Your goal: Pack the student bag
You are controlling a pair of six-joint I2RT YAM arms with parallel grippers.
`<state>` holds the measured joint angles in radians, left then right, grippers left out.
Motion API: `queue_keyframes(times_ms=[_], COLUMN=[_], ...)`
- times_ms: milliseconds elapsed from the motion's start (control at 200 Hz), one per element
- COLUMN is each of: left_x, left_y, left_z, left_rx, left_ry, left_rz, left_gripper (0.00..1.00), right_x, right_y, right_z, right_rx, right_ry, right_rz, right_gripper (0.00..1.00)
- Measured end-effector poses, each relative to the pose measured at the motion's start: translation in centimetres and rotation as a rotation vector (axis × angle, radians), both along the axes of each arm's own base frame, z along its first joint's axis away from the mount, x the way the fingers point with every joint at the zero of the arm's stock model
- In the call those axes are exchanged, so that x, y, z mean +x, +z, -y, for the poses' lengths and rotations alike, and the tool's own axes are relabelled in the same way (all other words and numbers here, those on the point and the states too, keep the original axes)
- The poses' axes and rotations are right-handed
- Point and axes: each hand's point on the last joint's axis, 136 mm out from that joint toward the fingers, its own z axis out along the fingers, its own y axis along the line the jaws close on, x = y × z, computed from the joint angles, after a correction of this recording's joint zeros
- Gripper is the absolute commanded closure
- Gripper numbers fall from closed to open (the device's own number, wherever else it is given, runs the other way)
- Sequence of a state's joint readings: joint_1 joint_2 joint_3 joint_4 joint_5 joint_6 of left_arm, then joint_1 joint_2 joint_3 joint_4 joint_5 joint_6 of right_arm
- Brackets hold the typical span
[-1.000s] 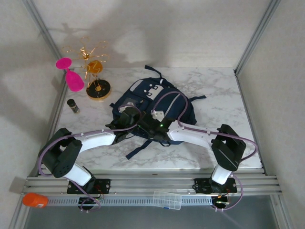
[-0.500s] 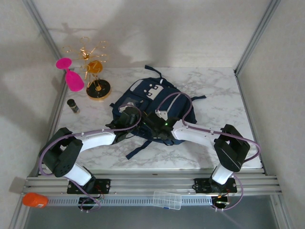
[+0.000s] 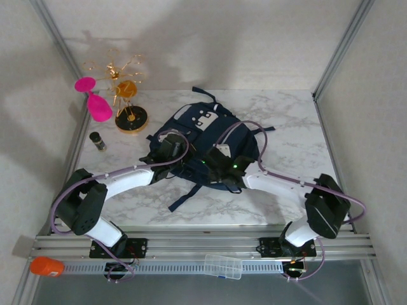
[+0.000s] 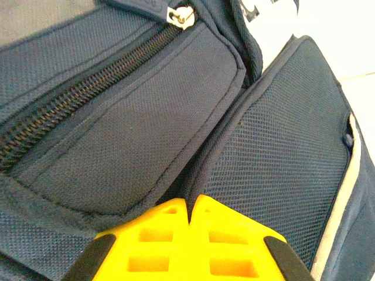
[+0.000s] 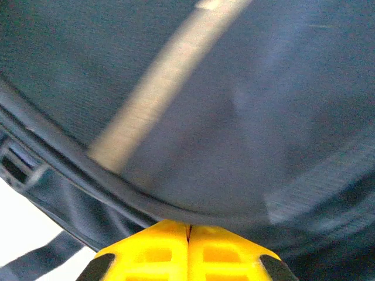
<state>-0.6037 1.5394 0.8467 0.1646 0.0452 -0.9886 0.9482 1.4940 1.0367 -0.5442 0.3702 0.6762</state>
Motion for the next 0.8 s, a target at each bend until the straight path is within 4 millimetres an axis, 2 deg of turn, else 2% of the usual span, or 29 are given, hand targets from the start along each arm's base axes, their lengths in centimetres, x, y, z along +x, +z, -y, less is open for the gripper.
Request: queue_keyframes(times_ms=[110, 240, 335, 390, 476, 551, 606, 676, 801], left_x=[0.5, 0.9, 1.8, 2.4, 4.0, 5.3, 5.9, 5.7, 3.2], left_y=[0.1, 0.9, 1.9, 2.3, 3.2, 4.2, 5.1, 5.9, 6.6], left_z=[-0.8, -1.2, -1.9, -2.3, -2.9, -3.1, -3.3, -3.3, -4.4], left_rx=[0.031, 0.076, 0.103, 0.111, 0.123, 0.125, 0.125, 0.125, 0.102], left_ry=[-0.032, -0.084, -0.095, -0.104, -0.115, -0.131, -0.14, -0.151, -0.137], left_rz=[-0.006, -0.007, 0.014, 0.029, 0.064, 0.095, 0.119, 0.14, 0.15], left_gripper=[1.0, 1.0, 0.84, 0.77, 0.7, 0.64, 0.6, 0.51, 0.41], right_x=[0.2, 0.0, -0.5, -0.8, -1.1, -1.3, -1.4, -1.4, -1.2], right_y=[0.2, 0.7, 1.1, 1.4, 1.6, 1.4, 1.2, 1.3, 1.4], right_z=[1.4, 0.3, -1.9, -4.0, -7.2, -9.1, -9.8, -9.9, -10.2], right_rx=[0.003, 0.039, 0.072, 0.104, 0.152, 0.186, 0.198, 0.203, 0.224], right_ry=[-0.01, 0.048, 0.114, 0.16, 0.219, 0.253, 0.265, 0.267, 0.265], right_rz=[0.017, 0.03, 0.033, 0.027, 0.017, 0.002, -0.003, 0.0, 0.013], right_gripper=[1.0, 1.0, 1.0, 1.0, 1.0, 1.0, 1.0, 1.0, 1.0])
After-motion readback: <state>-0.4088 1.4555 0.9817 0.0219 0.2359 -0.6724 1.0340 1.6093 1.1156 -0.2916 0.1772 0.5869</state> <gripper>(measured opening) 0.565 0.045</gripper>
